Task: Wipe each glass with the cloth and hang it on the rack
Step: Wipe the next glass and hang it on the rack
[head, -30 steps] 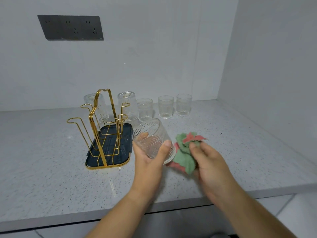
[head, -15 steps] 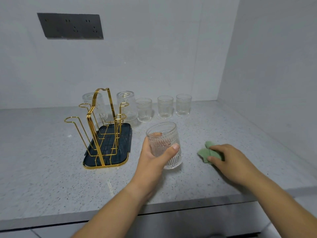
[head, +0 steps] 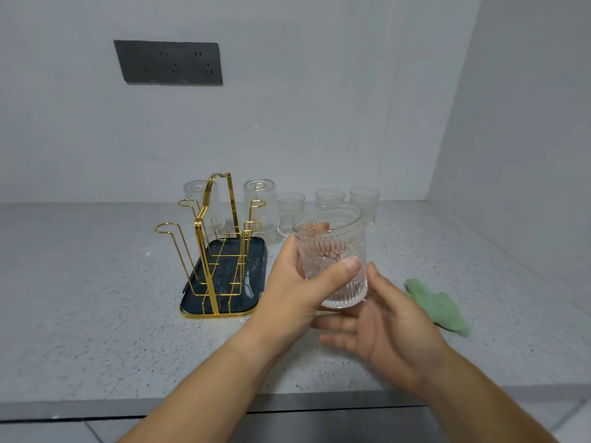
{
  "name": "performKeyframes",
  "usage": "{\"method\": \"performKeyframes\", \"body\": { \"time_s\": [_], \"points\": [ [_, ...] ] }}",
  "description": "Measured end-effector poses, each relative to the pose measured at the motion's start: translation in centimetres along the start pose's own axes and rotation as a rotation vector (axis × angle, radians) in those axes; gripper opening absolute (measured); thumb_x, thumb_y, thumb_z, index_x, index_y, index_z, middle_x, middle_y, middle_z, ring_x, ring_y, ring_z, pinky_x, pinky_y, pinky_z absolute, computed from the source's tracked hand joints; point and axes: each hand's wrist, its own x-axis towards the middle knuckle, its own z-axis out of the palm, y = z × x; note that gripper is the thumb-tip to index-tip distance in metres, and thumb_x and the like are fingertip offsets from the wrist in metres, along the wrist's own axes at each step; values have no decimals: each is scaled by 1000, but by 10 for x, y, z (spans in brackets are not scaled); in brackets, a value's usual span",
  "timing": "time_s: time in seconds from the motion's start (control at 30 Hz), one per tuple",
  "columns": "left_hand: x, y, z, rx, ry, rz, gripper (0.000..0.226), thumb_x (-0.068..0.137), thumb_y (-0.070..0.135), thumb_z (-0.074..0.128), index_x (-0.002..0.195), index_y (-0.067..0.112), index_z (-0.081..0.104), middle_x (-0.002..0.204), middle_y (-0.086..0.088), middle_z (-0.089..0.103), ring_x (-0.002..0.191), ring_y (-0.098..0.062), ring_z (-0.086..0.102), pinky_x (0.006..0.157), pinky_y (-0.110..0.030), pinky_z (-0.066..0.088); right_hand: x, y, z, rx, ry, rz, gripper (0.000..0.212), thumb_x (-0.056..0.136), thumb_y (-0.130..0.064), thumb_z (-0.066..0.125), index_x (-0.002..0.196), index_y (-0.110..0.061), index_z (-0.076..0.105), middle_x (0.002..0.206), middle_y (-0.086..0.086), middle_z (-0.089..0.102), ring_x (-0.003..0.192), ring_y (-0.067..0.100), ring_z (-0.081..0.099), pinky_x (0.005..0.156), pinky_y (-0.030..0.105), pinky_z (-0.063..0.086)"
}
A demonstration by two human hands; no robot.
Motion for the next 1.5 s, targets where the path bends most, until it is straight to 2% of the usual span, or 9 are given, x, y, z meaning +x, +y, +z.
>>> {"method": "performKeyframes", "body": {
  "time_s": [0.13,0.23,0.4,0.57,0.63,0.83,0.97,1.23,1.5],
  "points": [
    [0,33,-13,2,21,82,52,75,22,79,123,19,61,104,7,81,97,-8,77,78,-17,58,12,-11,38,238,-208,-64,62,101,-57,35,143,-17,58,141,18,61,105,32,66,88,42,48],
    [7,57,-33,20,28,107,54,75,22,82,125,15,62,109,3,81,104,-11,77,82,-20,58,26,-28,70,281,-238,-130,60,102,-54,38,145,-16,56,145,14,60,116,28,67,98,41,48],
    [30,89,-89,131,172,181,100,68,24,90,152,27,37,130,-5,70,121,-14,70,101,-29,57,61,-59,109,226,-127,-235,51,101,-44,52,139,-12,60,136,15,67,123,30,65,95,37,53],
    [56,130,-153,391,179,172,107,67,45,96,154,33,35,132,-7,61,120,-16,66,96,-23,54,103,-90,139,-197,40,-337,41,96,-46,63,126,-19,64,112,10,75,96,26,74,78,34,60],
    [70,144,-174,503,147,133,96,70,47,87,153,32,39,131,-4,61,117,-13,64,95,-22,50,121,-101,153,-441,80,-394,34,97,-49,61,120,-24,64,111,5,75,97,27,74,78,36,61],
    [106,151,-226,677,65,38,64,79,43,86,135,25,62,118,-2,75,113,-18,70,109,-43,51,176,-119,184,-902,99,-482,41,97,-53,60,129,-27,63,116,1,69,99,26,70,87,44,62],
    [116,137,-248,662,-10,-16,47,89,32,82,133,24,65,116,0,79,107,-11,74,100,-35,52,202,-121,199,-1126,95,-536,49,94,-56,62,136,-30,59,120,3,65,104,21,65,88,38,58],
    [112,95,-283,557,-19,-21,57,82,32,87,135,26,66,120,-2,78,118,-18,71,116,-50,44,232,-100,209,-1401,-21,-551,61,92,-54,65,146,-29,49,123,-1,58,102,14,61,73,18,43],
    [113,60,-290,433,12,-45,61,83,17,88,137,20,62,123,-7,77,116,-18,72,115,-45,48,242,-91,202,-1537,-57,-496,66,91,-54,67,147,-25,49,125,-2,56,105,16,59,71,12,39]
  ]
}}
